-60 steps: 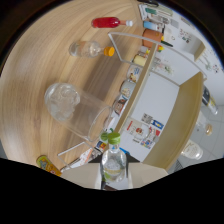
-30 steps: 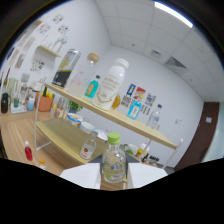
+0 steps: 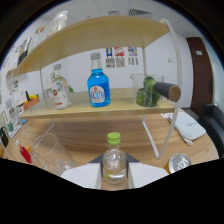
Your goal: Make me a cup of Vodka Sunrise.
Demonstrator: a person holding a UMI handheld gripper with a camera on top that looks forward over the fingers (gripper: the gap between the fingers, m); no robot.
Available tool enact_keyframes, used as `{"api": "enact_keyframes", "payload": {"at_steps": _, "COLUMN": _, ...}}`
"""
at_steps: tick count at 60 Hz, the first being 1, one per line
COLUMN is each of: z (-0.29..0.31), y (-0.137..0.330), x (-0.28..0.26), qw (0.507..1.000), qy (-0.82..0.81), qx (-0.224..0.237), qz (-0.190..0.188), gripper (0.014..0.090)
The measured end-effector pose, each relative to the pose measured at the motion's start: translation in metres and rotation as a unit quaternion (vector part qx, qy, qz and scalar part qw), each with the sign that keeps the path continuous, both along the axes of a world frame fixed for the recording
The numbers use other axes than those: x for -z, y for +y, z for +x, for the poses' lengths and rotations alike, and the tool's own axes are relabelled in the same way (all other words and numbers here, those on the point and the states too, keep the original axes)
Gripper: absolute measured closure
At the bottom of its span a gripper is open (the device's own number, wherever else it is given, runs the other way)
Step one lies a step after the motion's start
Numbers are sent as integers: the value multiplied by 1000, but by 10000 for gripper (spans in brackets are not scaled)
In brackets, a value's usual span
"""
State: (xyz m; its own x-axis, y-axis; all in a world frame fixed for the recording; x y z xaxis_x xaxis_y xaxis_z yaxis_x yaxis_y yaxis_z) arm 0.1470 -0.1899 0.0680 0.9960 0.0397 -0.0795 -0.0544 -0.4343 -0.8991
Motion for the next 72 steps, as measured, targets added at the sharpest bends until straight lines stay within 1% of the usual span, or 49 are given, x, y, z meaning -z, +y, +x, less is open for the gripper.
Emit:
{"api": "enact_keyframes", "payload": {"at_steps": 6, "z": 2, "y": -1, "x": 21, "qw": 1000, "qy": -2, "qx": 1, "qz": -22, "gripper": 696}}
{"api": "enact_keyframes", "payload": {"at_steps": 17, "z": 3, "y": -3, "x": 42, "qw": 998, "qy": -16, "qx": -1, "qz": -56, "gripper": 691}}
{"api": "enact_keyframes", "payload": {"at_steps": 30, "z": 3, "y": -15, "x": 43, "qw": 998, "qy": -36, "qx": -16, "qz": -49, "gripper": 682}}
{"api": "enact_keyframes", "payload": {"at_steps": 37, "z": 3, "y": -21, "x": 45, "qw": 998, "qy": -36, "qx": -24, "qz": -53, "gripper": 669}}
{"api": "enact_keyframes", "payload": {"at_steps": 41, "z": 3, "y": -23, "x": 43, "qw": 998, "qy": -35, "qx": -25, "qz": -53, "gripper": 592}}
{"api": "enact_keyframes", "payload": {"at_steps": 43, "z": 4, "y": -24, "x": 41, "qw": 998, "qy": -35, "qx": -26, "qz": -54, "gripper": 531}}
{"api": "enact_keyframes", "payload": {"at_steps": 45, "z": 4, "y": -26, "x": 39, "qw": 997, "qy": -37, "qx": -26, "qz": -58, "gripper": 406}}
{"api": "enact_keyframes", "payload": {"at_steps": 46, "z": 3, "y": -27, "x": 36, "qw": 997, "qy": -37, "qx": -26, "qz": -58, "gripper": 297}}
{"api": "enact_keyframes", "payload": {"at_steps": 47, "z": 3, "y": -29, "x": 32, "qw": 997, "qy": -37, "qx": -28, "qz": -57, "gripper": 280}}
{"api": "enact_keyframes", "payload": {"at_steps": 48, "z": 2, "y": -30, "x": 29, "qw": 997, "qy": -38, "qx": -27, "qz": -56, "gripper": 220}}
{"api": "enact_keyframes", "payload": {"at_steps": 49, "z": 3, "y": -31, "x": 24, "qw": 997, "qy": -38, "qx": -24, "qz": -55, "gripper": 178}}
{"api": "enact_keyframes", "payload": {"at_steps": 51, "z": 4, "y": -34, "x": 15, "qw": 998, "qy": -41, "qx": -18, "qz": -52, "gripper": 201}}
{"api": "enact_keyframes", "payload": {"at_steps": 63, "z": -5, "y": -72, "x": -52, "qw": 998, "qy": -37, "qx": 25, "qz": -38, "gripper": 196}}
{"api": "enact_keyframes", "payload": {"at_steps": 72, "z": -27, "y": -110, "x": -87, "qw": 997, "qy": -49, "qx": 44, "qz": -39, "gripper": 197}}
